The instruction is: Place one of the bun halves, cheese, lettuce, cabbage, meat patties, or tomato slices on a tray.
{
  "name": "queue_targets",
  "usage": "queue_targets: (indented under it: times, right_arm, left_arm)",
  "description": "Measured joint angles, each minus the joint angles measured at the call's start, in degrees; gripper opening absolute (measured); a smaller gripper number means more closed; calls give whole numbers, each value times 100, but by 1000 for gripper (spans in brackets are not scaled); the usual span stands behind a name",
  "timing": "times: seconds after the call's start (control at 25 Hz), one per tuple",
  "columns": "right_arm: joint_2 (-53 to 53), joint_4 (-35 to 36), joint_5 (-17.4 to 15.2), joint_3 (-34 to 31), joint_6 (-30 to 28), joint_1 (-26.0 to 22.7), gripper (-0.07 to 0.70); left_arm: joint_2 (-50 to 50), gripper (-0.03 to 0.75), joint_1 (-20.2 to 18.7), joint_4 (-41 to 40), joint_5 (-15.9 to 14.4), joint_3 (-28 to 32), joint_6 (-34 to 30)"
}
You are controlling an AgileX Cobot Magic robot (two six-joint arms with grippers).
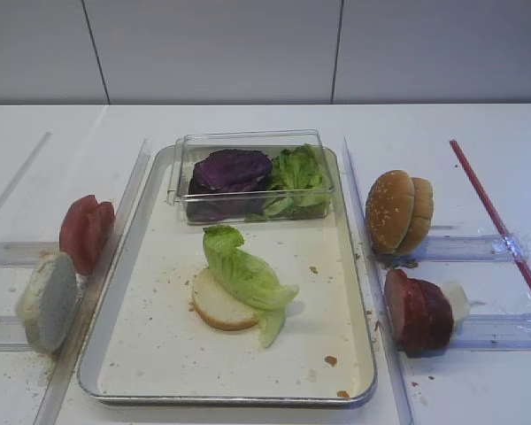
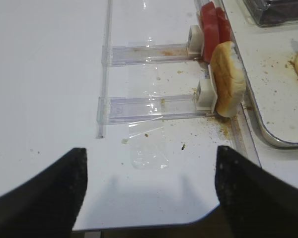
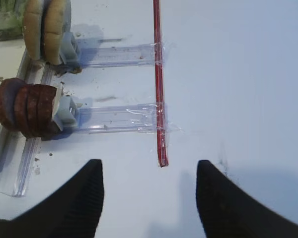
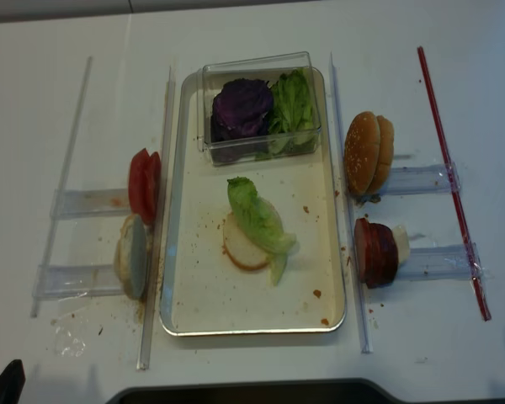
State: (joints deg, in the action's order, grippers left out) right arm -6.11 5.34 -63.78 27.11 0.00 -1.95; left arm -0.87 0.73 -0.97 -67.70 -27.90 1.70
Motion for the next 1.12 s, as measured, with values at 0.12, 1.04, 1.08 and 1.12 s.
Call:
queue_targets:
  times: [0.12,1.04,1.08,1.12]
  right_arm:
    - [324,-61,0,0,40,0,424]
    - [708,-245,-33,0,199,0,424]
    - [708,-245,-33,0,210,0,424]
    - [708,-245,-33,0,210,0,424]
  left_arm:
    - [0,491,0,0,0,0,0]
    - [0,491,0,0,0,0,4]
    - [0,491,0,0,0,0,4]
    - [0,491,0,0,0,0,4]
